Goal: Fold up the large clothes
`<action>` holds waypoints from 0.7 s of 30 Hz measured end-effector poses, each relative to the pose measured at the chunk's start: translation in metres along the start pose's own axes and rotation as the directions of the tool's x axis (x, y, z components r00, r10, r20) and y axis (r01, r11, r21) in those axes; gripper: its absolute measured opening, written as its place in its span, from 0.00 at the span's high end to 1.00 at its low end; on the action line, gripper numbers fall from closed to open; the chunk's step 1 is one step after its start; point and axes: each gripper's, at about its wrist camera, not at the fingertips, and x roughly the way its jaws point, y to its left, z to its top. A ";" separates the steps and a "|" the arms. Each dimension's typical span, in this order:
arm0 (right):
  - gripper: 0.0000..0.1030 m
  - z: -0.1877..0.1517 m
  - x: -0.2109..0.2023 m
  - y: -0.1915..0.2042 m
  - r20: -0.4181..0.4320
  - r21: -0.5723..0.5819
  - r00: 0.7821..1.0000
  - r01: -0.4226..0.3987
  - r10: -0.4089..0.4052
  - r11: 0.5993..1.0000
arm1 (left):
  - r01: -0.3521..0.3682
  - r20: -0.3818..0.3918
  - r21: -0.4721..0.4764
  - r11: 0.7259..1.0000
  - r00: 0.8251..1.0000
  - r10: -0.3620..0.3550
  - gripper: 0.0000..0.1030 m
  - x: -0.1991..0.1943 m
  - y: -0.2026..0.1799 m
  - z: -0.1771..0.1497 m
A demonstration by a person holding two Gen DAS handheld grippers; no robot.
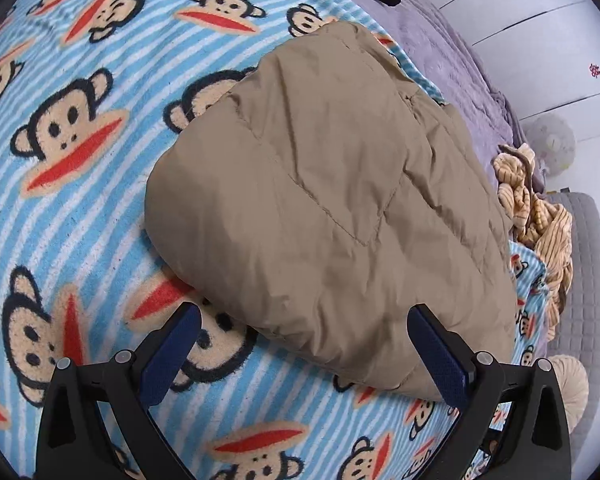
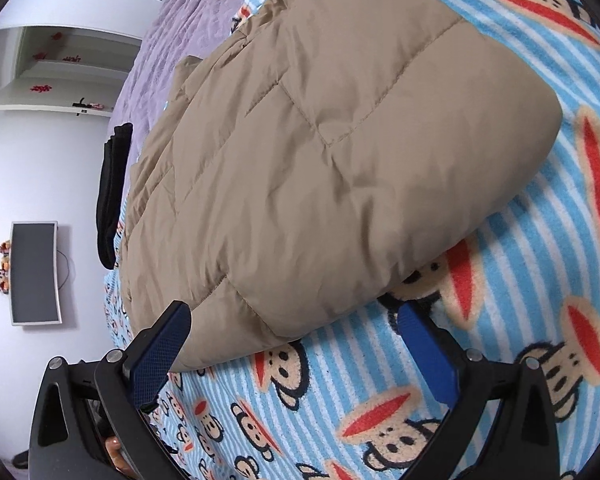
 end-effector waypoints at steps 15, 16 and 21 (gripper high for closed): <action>0.00 0.026 0.034 0.000 0.008 0.126 0.984 -0.177 0.177 0.976 | 0.087 -0.018 -0.023 0.996 0.996 -0.087 0.00 0.046 -0.010 0.039; 0.00 0.028 0.034 -0.001 0.013 0.134 0.982 -0.186 0.186 0.973 | 0.081 -0.017 -0.025 0.996 0.997 -0.082 0.00 0.050 -0.010 0.040; 0.00 0.038 0.055 -0.011 0.016 0.198 0.974 -0.224 0.225 0.954 | 0.066 0.031 -0.065 0.996 0.997 -0.064 0.09 0.053 -0.013 0.047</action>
